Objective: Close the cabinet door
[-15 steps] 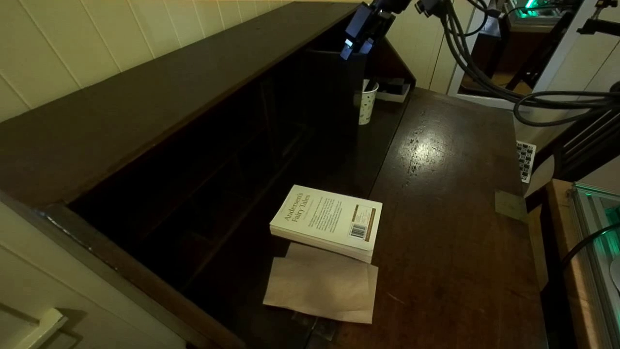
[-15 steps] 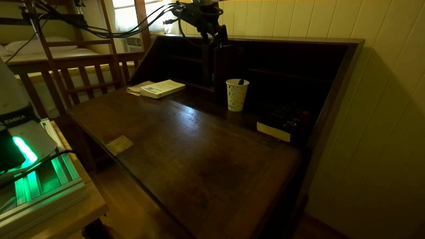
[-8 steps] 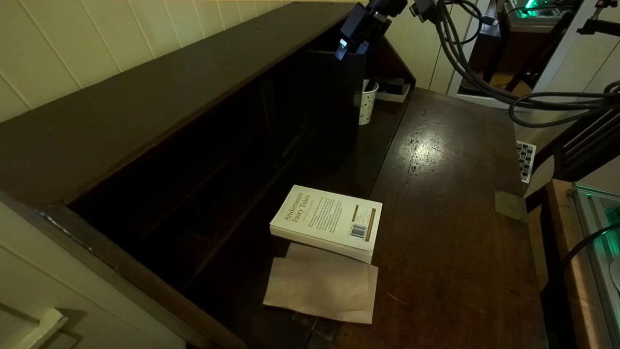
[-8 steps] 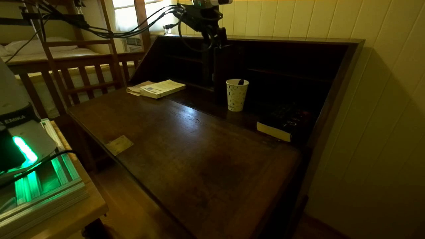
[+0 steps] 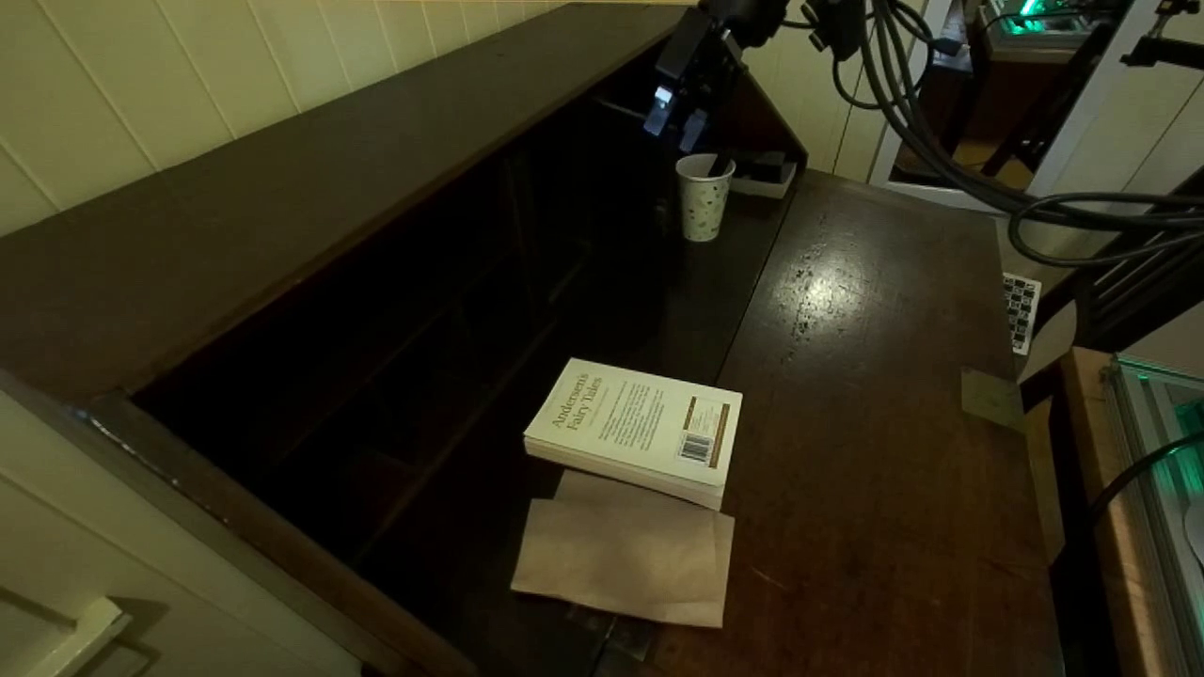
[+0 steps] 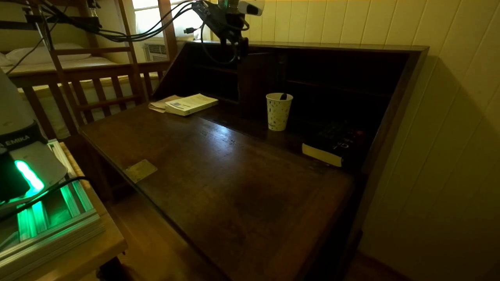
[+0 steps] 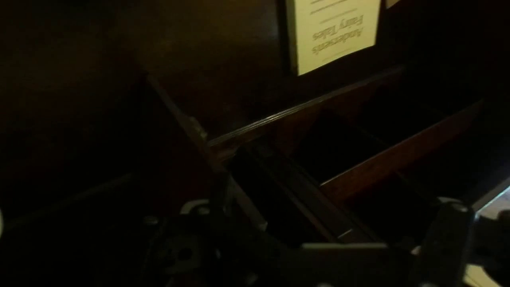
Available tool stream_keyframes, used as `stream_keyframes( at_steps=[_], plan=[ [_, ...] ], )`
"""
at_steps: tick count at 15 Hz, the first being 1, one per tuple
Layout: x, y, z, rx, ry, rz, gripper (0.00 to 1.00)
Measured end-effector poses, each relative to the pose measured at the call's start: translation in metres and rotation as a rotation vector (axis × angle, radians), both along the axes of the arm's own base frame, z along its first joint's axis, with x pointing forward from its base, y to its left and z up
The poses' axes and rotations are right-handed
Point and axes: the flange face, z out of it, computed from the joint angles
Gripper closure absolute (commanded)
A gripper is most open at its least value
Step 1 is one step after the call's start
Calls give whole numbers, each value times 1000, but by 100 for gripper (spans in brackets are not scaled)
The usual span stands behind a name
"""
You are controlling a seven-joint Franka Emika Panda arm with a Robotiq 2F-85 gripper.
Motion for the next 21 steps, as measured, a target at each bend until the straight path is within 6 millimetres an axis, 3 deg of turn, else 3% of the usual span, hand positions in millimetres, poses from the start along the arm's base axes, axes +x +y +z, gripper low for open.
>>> stream_keyframes(
  at_steps=[5,13,21],
  plan=[
    [-3,-5,13,117,32,30,0],
    [-8,-20,33,-1,36,33,0],
    [0,-24,28,-34,11,-49,0]
  ],
)
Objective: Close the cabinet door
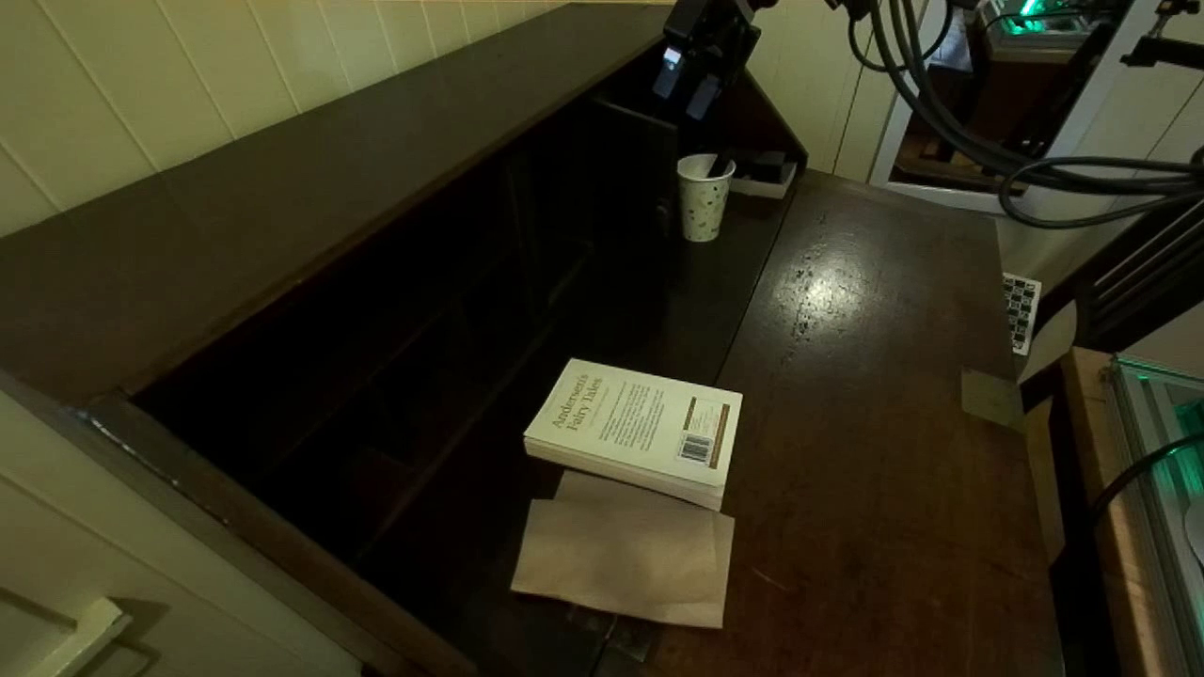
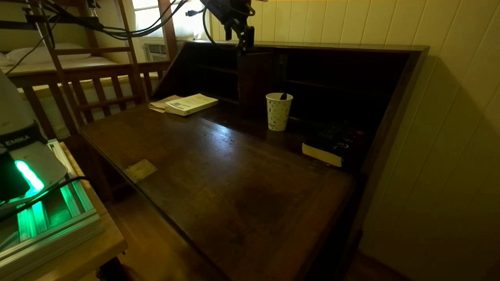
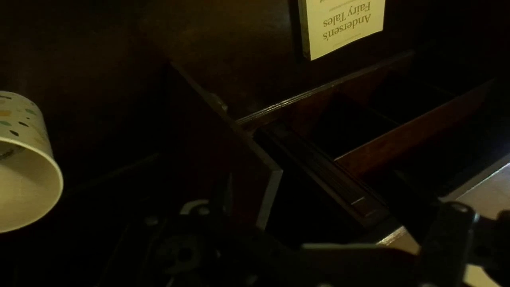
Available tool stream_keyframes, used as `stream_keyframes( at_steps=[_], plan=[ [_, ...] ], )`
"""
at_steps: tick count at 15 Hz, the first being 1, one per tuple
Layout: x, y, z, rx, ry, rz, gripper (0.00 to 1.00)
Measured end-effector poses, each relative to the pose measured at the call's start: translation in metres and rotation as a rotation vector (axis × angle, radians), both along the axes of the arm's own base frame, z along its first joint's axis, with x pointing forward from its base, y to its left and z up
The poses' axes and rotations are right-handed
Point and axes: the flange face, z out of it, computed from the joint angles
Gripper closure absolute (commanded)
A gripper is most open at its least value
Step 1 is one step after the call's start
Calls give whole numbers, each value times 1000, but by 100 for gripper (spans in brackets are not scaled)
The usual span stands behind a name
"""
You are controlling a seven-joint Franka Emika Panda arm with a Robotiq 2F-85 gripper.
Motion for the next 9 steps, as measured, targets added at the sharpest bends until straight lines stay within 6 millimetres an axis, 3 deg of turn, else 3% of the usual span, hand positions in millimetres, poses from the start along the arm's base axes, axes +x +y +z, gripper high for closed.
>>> stream_keyframes(
  at_steps=[9],
  plan=[
    [14,11,-11,36,-35,-71,0]
  ],
)
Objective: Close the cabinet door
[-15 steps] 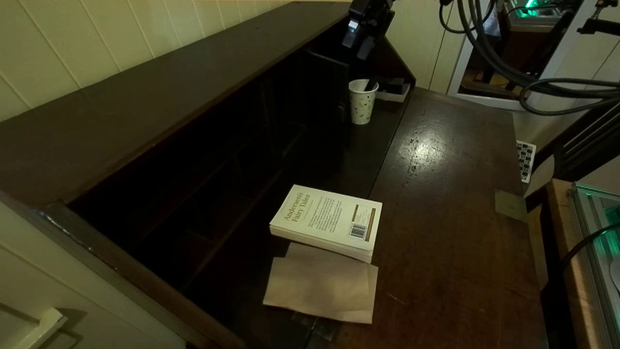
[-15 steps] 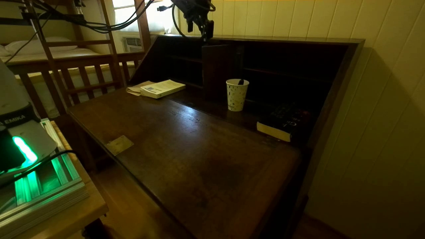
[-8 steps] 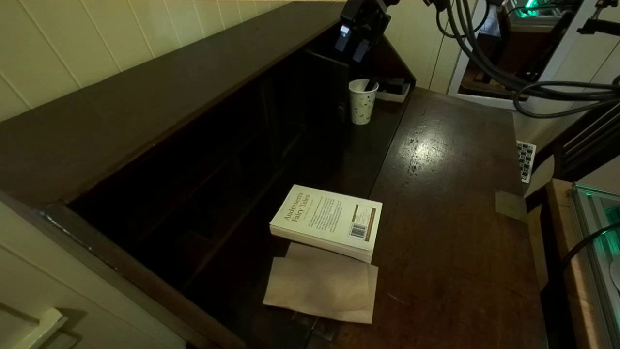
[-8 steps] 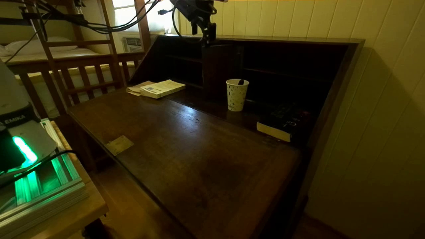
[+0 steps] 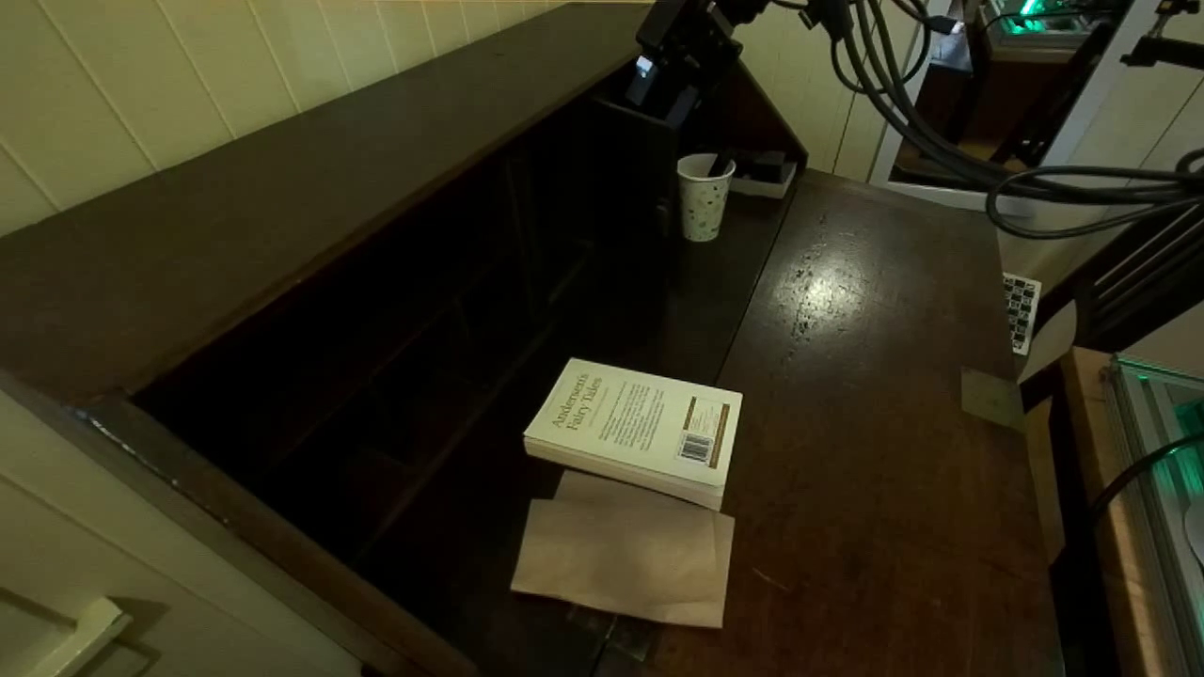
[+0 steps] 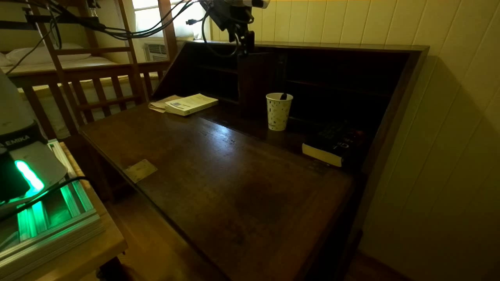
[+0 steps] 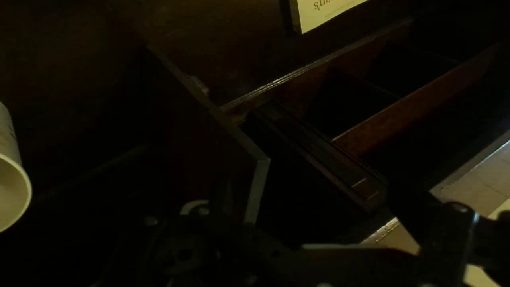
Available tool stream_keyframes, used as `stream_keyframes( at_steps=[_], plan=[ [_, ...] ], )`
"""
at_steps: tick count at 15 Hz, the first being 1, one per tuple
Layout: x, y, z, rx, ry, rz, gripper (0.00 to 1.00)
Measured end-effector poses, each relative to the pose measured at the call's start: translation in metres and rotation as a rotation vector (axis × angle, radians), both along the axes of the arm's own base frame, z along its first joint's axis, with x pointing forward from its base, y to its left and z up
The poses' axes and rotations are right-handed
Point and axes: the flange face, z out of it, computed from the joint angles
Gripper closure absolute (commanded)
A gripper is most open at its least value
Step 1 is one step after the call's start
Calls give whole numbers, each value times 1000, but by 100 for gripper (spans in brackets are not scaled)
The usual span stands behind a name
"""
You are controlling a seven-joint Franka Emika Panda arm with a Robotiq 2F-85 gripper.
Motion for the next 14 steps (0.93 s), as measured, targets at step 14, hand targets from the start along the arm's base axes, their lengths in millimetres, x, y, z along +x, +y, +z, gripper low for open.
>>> stream_keyframes(
  at_steps=[14],
  plan=[
    [19,33,-15,0,-2,-44,0]
  ],
)
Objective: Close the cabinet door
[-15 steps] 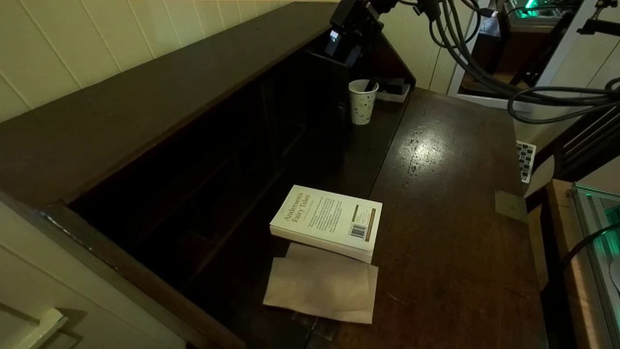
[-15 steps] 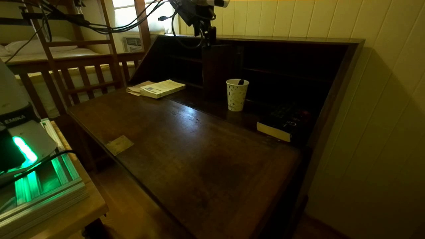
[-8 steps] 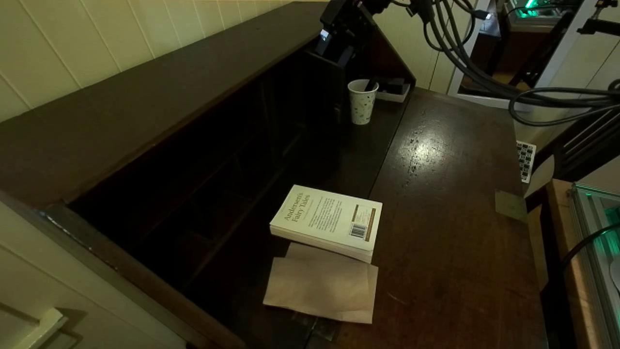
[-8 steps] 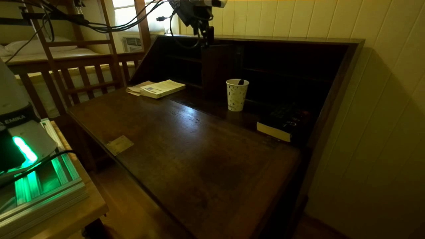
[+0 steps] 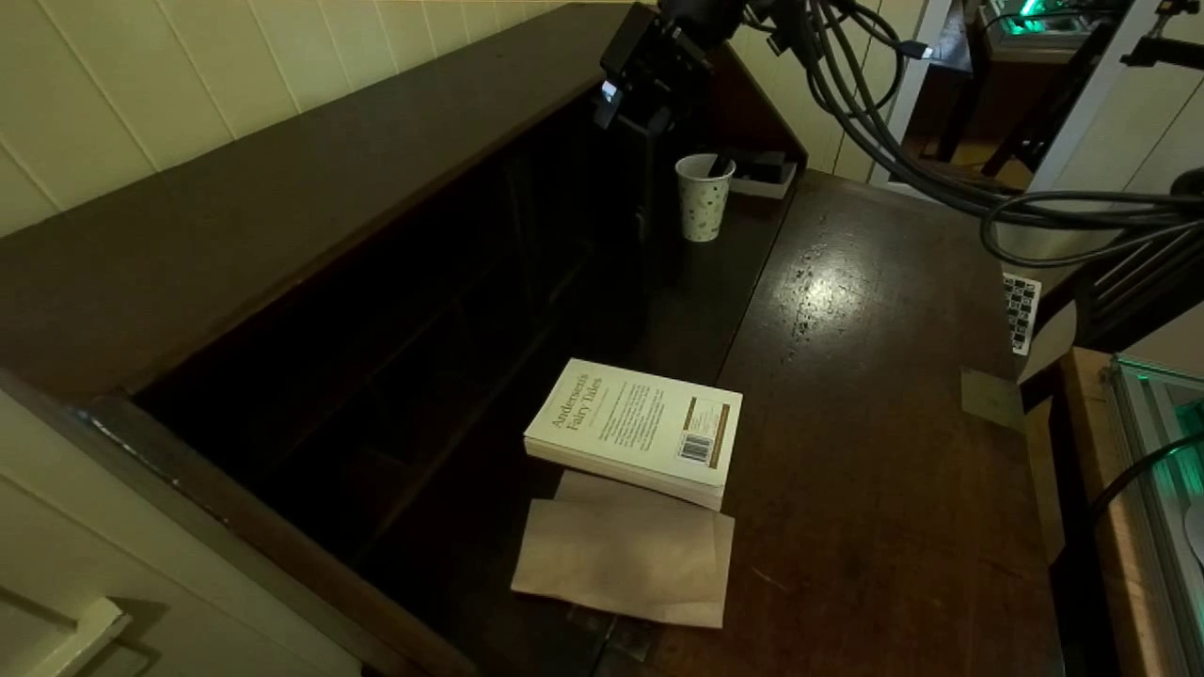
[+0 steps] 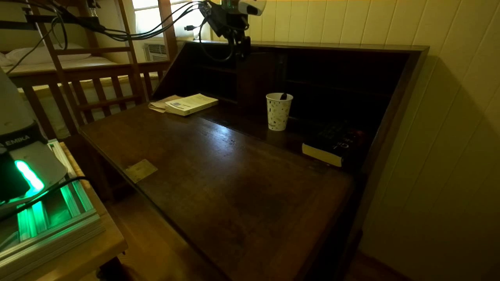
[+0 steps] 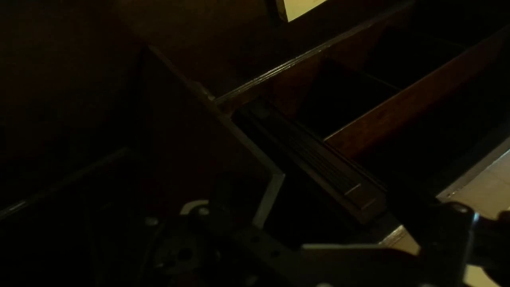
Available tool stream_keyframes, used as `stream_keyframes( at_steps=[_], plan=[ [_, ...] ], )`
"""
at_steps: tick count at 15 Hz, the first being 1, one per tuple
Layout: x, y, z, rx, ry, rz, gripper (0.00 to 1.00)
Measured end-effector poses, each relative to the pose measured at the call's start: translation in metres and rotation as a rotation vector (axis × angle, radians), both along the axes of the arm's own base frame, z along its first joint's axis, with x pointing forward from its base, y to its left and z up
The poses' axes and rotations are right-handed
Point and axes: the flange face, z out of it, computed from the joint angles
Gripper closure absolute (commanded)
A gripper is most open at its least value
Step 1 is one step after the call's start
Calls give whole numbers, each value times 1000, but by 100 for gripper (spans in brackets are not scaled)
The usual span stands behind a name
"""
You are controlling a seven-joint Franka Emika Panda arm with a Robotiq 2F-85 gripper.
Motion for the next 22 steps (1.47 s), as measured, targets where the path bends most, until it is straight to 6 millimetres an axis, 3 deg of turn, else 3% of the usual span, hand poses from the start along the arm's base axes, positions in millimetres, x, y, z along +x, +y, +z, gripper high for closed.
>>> stream_keyframes(
  at_steps=[5,12,18,22],
  plan=[
    [11,13,-10,-10,-16,-9,0],
    [25,28,-8,-8,-30,18,0],
    [38,38,-28,-3,-12,37,0],
    [44,48,-27,-17,-34,50,0]
  ],
)
